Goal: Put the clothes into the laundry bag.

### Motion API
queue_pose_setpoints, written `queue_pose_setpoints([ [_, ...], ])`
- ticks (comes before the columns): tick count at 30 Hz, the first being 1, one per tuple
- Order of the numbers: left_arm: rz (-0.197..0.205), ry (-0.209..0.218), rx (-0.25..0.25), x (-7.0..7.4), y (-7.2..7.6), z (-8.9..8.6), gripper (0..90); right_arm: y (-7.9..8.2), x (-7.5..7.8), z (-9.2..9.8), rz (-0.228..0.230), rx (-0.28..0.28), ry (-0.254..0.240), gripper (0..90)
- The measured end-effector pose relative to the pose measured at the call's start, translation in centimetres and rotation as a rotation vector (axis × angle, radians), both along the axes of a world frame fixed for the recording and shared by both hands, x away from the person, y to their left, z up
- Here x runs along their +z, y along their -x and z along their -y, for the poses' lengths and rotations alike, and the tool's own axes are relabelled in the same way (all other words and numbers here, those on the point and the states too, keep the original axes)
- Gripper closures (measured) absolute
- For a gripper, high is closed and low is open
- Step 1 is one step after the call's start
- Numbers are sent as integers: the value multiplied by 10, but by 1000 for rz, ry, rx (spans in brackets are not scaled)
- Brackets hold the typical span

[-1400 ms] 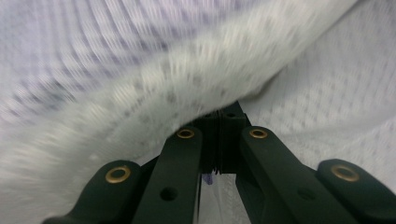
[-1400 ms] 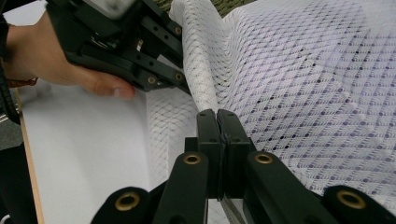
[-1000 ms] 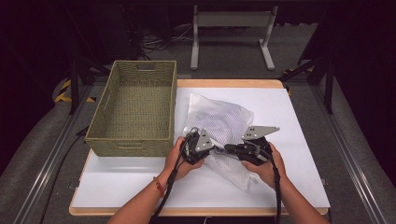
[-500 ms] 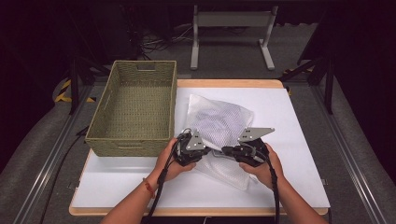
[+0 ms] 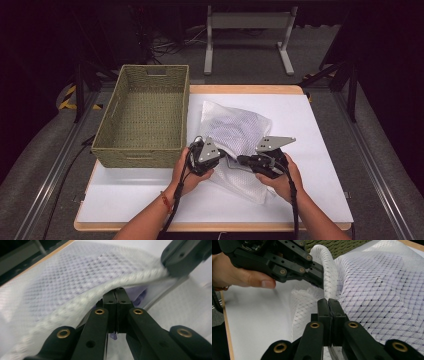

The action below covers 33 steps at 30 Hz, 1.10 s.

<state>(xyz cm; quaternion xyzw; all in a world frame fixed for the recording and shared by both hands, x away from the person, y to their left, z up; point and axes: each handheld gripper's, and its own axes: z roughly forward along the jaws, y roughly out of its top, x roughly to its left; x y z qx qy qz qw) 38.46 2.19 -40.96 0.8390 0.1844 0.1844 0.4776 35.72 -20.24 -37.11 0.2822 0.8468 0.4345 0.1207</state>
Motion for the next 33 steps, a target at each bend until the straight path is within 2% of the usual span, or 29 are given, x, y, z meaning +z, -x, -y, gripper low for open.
queue_pose_setpoints([
  [1,-2,24,2,-1,-1,4,887,0,0,0,3,-1,-2,891],
  [2,-25,58,-6,-2,-3,8,887,0,1,1,8,-7,-10,890],
  [3,-25,58,-6,-2,-3,8,887,0,1,1,8,-7,-10,890],
  [5,-45,101,0,-5,-8,15,886,0,2,2,14,-13,-15,891],
  [8,-122,173,-3,-13,-14,25,884,0,2,3,14,-18,-26,891],
  [9,-153,190,-7,-16,-16,30,884,-1,2,4,14,-18,-27,890],
  [11,-175,208,-11,-20,-18,35,869,-1,2,5,8,-20,-27,891],
  [12,-204,218,-10,-23,-20,37,866,-2,1,5,7,-21,-23,890],
  [13,-217,210,-5,-26,-22,41,866,-2,1,5,7,-21,-23,890],
  [14,-214,194,-8,-27,-23,43,849,-2,0,5,-1,-17,-18,890],
  [16,-212,157,1,-31,-25,48,770,-3,-1,6,-7,-21,-12,891],
  [19,-208,154,-15,-32,-27,45,666,-4,-2,7,-6,-26,-5,891],
  [21,-240,156,-20,-33,-26,41,549,-4,-2,8,-9,-29,-3,891],
  [22,-240,156,-20,-33,-26,41,492,-4,-2,8,-9,-29,-3,891],
  [23,-246,152,-30,-32,-25,37,492,-4,-2,8,-10,-30,-1,890],
  [26,-256,144,-35,-31,-18,26,375,-4,-2,9,-11,-32,1,891],
  [27,-245,115,-21,-30,-14,21,323,-4,-3,9,-11,-32,2,891],
  [29,-279,109,-41,-29,-12,12,281,-5,-4,9,-13,-29,8,890],
  [31,-270,103,-28,-28,-7,5,259,-5,-4,8,-14,-29,13,890],
  [33,-280,93,-32,-28,-5,0,251,-4,-4,7,-11,-25,15,890],
])
